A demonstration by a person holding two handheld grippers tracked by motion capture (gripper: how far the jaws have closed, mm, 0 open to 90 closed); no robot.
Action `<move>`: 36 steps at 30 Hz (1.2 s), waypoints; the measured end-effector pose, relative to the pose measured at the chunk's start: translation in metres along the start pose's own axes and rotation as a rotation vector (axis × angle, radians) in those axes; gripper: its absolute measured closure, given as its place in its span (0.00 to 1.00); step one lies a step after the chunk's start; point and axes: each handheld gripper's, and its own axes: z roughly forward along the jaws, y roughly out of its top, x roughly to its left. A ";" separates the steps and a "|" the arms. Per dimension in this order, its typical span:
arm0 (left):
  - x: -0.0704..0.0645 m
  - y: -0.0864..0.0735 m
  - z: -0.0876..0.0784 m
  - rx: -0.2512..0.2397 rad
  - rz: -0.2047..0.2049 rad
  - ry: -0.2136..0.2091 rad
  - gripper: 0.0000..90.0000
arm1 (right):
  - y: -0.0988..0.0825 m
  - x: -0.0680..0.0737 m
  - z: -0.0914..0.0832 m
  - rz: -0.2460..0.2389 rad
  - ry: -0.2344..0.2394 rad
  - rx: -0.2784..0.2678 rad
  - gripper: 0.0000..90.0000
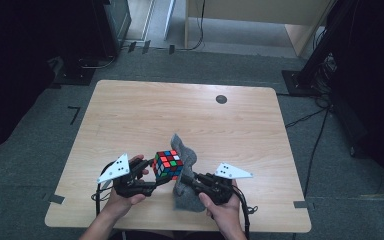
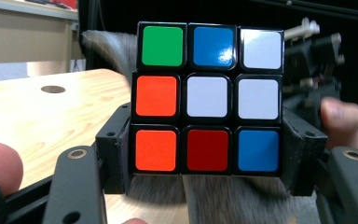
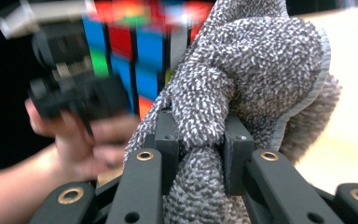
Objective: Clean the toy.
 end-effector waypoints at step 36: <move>-0.002 -0.002 0.005 0.005 -0.002 0.121 0.38 | -0.007 0.026 0.024 -0.071 -0.093 0.012 0.79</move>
